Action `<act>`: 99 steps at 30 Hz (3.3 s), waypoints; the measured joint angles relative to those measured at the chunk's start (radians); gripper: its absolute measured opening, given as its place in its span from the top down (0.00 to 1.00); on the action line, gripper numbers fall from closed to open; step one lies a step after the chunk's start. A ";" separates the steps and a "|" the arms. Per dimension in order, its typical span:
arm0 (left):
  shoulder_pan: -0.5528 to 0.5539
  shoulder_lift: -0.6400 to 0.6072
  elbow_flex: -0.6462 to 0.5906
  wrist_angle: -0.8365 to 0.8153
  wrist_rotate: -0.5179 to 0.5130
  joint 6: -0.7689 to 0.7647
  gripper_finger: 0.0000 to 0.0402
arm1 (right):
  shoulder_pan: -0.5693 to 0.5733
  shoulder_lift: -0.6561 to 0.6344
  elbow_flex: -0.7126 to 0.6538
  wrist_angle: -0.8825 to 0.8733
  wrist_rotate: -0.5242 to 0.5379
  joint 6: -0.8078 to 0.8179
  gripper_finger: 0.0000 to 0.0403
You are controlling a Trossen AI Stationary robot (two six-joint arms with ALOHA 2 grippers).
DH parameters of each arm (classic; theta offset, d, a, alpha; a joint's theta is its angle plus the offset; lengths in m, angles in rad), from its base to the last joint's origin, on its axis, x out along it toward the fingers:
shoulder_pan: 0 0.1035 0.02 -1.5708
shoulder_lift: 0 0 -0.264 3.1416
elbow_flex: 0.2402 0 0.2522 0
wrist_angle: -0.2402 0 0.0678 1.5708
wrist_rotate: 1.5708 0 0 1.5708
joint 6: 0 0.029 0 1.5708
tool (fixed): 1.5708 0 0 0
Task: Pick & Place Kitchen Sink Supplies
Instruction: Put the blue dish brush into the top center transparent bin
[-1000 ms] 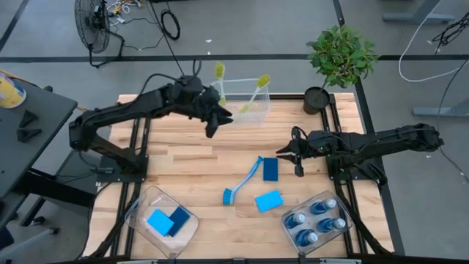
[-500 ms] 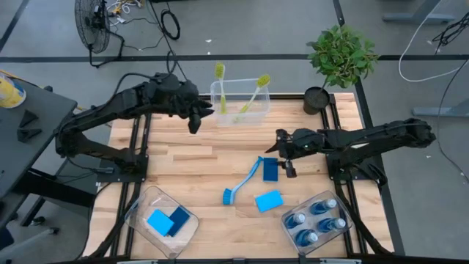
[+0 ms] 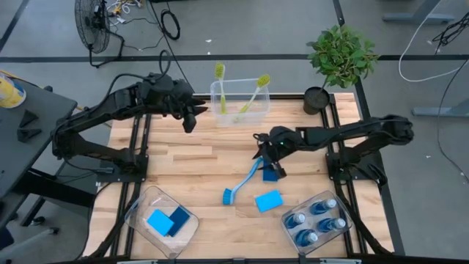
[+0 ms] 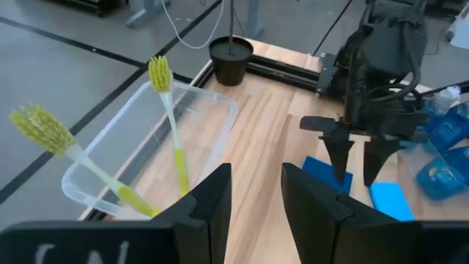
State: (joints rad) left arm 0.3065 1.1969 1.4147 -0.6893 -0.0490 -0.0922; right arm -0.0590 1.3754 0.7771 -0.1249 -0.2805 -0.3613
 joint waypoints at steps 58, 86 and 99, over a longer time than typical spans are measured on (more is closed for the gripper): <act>0.000 -0.022 0.000 -0.140 -0.109 -0.001 0.69 | 0.012 0.460 0.059 0.208 -0.115 -0.335 0.52; 0.000 -0.022 0.000 -0.138 -0.180 0.026 0.69 | 0.015 0.445 0.059 0.301 -0.095 -0.168 0.86; 0.002 -0.052 0.000 -0.084 -0.187 0.037 0.69 | 0.007 0.350 0.182 0.334 0.124 0.032 0.86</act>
State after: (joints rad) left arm 0.3082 1.1448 1.4143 -0.7728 -0.2357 -0.0555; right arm -0.0523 1.7258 0.9589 0.2091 -0.1568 -0.3289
